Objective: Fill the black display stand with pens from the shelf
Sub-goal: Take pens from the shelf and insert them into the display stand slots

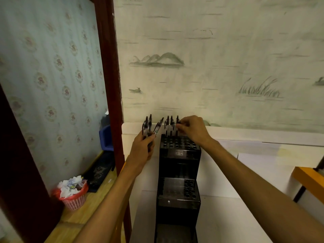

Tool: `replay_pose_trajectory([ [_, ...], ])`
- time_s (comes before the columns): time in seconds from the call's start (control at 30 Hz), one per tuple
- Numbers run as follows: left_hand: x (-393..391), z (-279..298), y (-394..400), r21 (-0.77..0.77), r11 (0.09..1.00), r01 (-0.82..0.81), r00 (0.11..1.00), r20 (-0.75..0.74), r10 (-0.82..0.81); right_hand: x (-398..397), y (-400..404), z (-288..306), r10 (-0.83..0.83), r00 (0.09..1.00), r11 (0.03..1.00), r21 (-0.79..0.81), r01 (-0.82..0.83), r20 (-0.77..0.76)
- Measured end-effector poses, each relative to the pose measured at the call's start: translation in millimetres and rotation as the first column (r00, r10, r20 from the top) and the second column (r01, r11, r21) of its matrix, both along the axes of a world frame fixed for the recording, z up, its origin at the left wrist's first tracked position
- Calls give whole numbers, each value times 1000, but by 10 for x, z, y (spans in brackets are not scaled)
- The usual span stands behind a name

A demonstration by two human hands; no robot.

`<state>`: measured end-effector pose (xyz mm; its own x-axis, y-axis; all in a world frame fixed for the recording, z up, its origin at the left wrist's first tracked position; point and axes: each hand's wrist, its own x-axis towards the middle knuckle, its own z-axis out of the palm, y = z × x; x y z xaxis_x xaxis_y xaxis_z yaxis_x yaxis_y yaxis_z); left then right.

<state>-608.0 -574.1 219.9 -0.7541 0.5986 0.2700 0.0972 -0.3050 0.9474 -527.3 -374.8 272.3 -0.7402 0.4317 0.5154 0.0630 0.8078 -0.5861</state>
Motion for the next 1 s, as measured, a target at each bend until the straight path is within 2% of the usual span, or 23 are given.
replay_pose_trajectory([
  [0.07, 16, 5, 14, 20, 1000, 2, 1000, -10, -2, 10, 1, -47, -18, 999, 999, 40, 16, 30],
  [0.27, 113, 73, 111, -3, 999, -39, 997, -61, 39, 55, 33, -47, -19, 999, 1000, -9, 19, 45],
  [0.4, 185, 114, 152, -21, 998, -64, 992, -107, 61, 163, 42, 17, -74, 990, 990, -126, 59, -119],
  [0.47, 202, 114, 181, -12, 997, -73, 989, -127, 71, 207, 24, 72, -38, 983, 977, -213, -1, -182],
  [0.57, 212, 106, 245, 0, 997, -79, 985, -153, 78, 259, -49, 172, 118, 973, 896, -402, -191, -199],
  [0.67, 227, 105, 325, -11, 992, -129, 974, -190, 124, 284, -126, 220, 209, 963, 842, -470, -266, -171],
  [0.8, 211, 75, 403, 20, 982, -186, 951, -249, 185, 289, -164, 208, 227, 961, 804, -527, -276, -157],
  [1.0, 164, 71, 385, -12, 991, -131, 950, -288, 122, 276, -111, 200, 192, 941, 621, -708, -336, -278],
])
